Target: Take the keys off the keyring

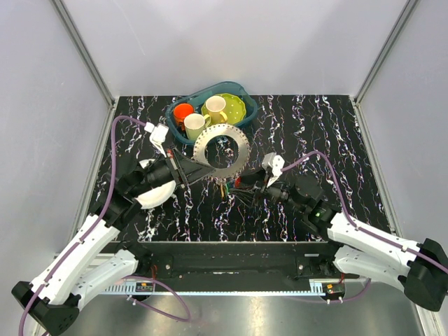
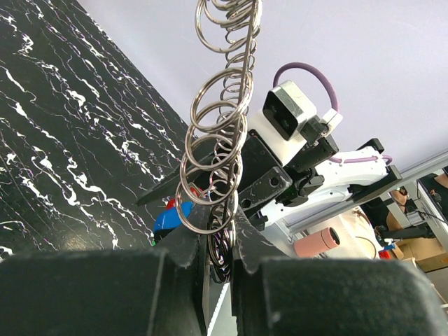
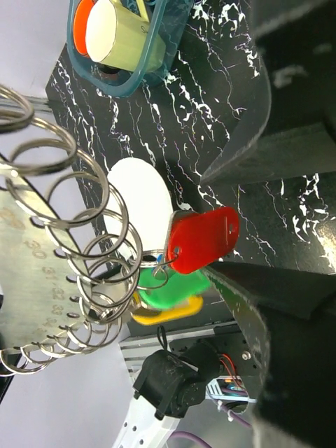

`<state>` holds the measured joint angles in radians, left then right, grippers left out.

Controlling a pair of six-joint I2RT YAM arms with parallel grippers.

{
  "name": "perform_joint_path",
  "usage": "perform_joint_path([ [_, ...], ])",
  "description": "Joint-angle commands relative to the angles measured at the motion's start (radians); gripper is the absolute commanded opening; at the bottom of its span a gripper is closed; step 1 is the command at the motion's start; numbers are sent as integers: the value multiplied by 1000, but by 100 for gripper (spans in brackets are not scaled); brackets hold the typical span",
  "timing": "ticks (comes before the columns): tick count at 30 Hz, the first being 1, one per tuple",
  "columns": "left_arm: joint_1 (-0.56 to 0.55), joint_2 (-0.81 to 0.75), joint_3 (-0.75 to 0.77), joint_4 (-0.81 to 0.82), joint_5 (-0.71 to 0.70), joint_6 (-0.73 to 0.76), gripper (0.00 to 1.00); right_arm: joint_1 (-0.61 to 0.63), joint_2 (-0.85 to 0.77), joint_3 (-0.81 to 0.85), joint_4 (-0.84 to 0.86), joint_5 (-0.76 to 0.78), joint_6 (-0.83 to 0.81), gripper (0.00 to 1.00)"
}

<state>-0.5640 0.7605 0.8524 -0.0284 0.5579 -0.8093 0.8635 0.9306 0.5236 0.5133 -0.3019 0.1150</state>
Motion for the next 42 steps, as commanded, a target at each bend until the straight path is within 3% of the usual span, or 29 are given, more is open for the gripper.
perform_joint_path([
  [1,-2,-24,36,73,-23,-4,0,15,-3,47,76,58,-26,49],
  [5,-2,-27,28,64,-27,1,0,17,-25,41,77,90,-35,39],
  [10,-2,-32,17,67,-29,-7,0,19,-26,50,42,118,-74,49],
  [11,-2,-33,14,67,-29,-7,0,19,-29,52,36,121,-78,46],
  [12,-2,-33,14,65,-29,-7,0,19,-30,52,30,130,-84,34],
  [14,-2,-33,19,59,-32,-4,0,19,-39,47,25,150,-95,27],
  [19,-2,-30,31,35,-38,13,0,19,-59,44,-30,185,-110,39],
  [26,-2,-30,34,31,-49,18,0,19,-64,41,-58,208,-144,48],
  [42,-2,-33,23,33,-53,7,0,35,7,56,60,144,-121,53],
])
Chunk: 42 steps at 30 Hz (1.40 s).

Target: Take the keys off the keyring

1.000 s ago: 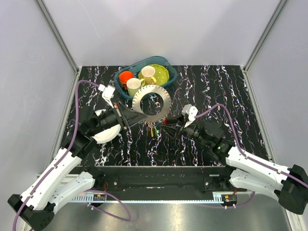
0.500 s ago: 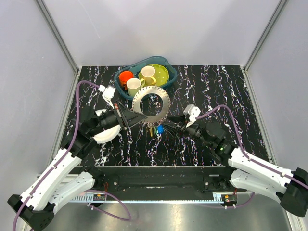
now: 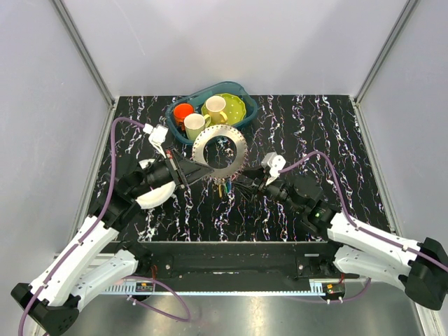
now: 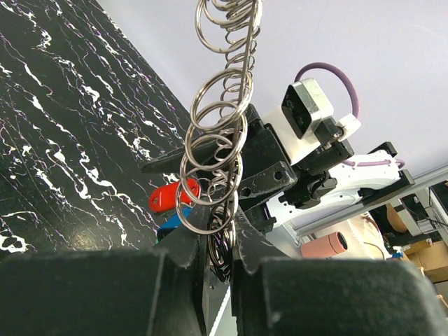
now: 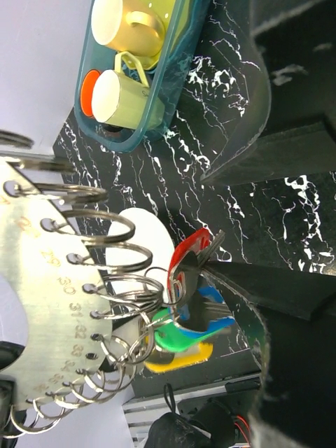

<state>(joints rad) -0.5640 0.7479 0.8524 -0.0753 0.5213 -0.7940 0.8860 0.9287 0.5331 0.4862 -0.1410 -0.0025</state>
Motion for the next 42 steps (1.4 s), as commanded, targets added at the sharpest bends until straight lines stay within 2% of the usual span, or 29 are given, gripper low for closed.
perform_joint_path([
  [1,-2,-21,25,80,-17,-8,0,14,10,45,92,-17,-4,53],
  [6,-2,-21,23,81,-17,-10,0,14,16,57,112,-23,-4,50],
  [12,-2,-21,22,81,-17,-13,0,14,38,64,124,-69,-4,56],
  [16,-2,-24,17,81,-18,-13,0,14,39,64,130,-66,-4,52],
  [19,-2,-24,17,80,-23,-10,0,14,32,59,129,-60,-4,34],
  [20,-2,-25,16,78,-26,-7,0,14,21,56,124,-52,-4,19],
  [23,-2,-25,19,17,-59,25,0,14,-22,47,65,-13,-4,0],
  [27,-2,-19,11,-76,-139,90,0,14,-83,67,-82,55,30,0],
  [31,-2,-31,-48,-64,-161,85,0,14,-119,119,-277,63,24,0],
  [36,-2,-38,-96,-60,-190,82,0,14,-137,189,-382,110,4,0],
  [39,-2,-33,-105,-81,-201,91,1,14,-126,229,-422,123,-72,0],
  [41,-2,-36,-105,-118,-210,104,8,14,-116,257,-458,130,-103,0],
  [42,-1,-38,-108,-130,-219,108,19,14,-114,281,-469,133,-132,0],
])
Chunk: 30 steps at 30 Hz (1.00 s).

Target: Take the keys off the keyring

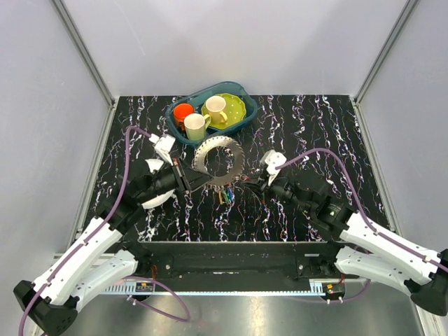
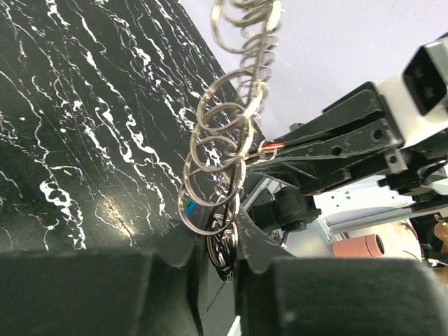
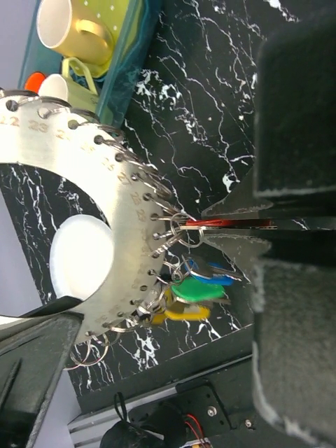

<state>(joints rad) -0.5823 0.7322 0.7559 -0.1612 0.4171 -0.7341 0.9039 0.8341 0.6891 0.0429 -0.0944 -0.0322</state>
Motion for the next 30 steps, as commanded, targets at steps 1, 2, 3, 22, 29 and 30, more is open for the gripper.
perform_joint_path([
  [1,16,-25,-15,-57,-121,58,25,-3,-17,138,-37,85,-116,0],
  [2,16,-37,-18,-87,-135,62,30,-3,-10,159,-67,84,-130,0],
  [3,16,-45,-24,-104,-144,67,38,-3,-7,170,-78,75,-158,0],
  [22,10,-117,75,-233,67,395,60,-3,-10,250,-215,-200,-210,0],
  [29,-39,-54,123,-153,221,461,57,-3,-13,262,-215,-240,-167,0],
  [30,-51,-48,132,-149,213,470,56,-3,-13,265,-213,-235,-160,0],
])
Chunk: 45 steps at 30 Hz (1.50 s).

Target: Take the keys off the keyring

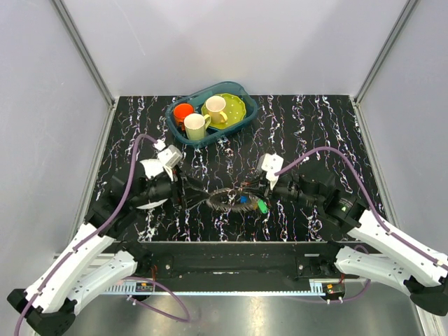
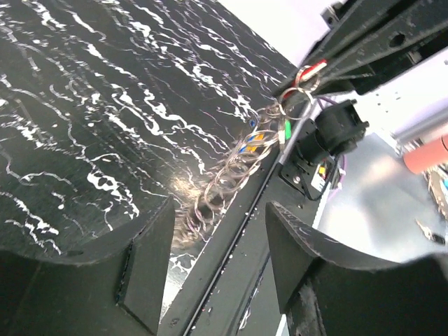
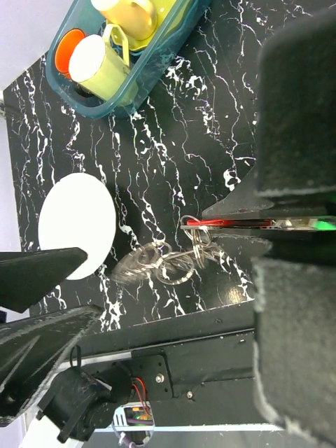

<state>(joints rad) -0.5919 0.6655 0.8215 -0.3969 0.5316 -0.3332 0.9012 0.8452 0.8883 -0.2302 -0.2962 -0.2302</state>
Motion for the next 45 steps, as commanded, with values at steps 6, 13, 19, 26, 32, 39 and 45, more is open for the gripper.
perform_joint_path([
  [6,-134,40,103,104,1,103,51,-1,-29,64,69,-14,88,0],
  [13,-203,98,145,159,-31,126,52,-1,-32,60,84,-8,106,0],
  [19,-282,167,154,188,-108,195,52,-1,20,147,6,83,204,0],
  [26,-309,224,169,259,-117,203,50,-1,32,163,-43,77,262,0],
  [32,-313,240,168,308,-137,200,46,-1,18,156,-44,48,285,0],
  [39,-315,214,183,224,-108,272,48,-1,-70,77,0,-106,122,0],
  [45,-313,207,218,124,22,321,53,-1,-113,51,-23,-285,-81,0],
])
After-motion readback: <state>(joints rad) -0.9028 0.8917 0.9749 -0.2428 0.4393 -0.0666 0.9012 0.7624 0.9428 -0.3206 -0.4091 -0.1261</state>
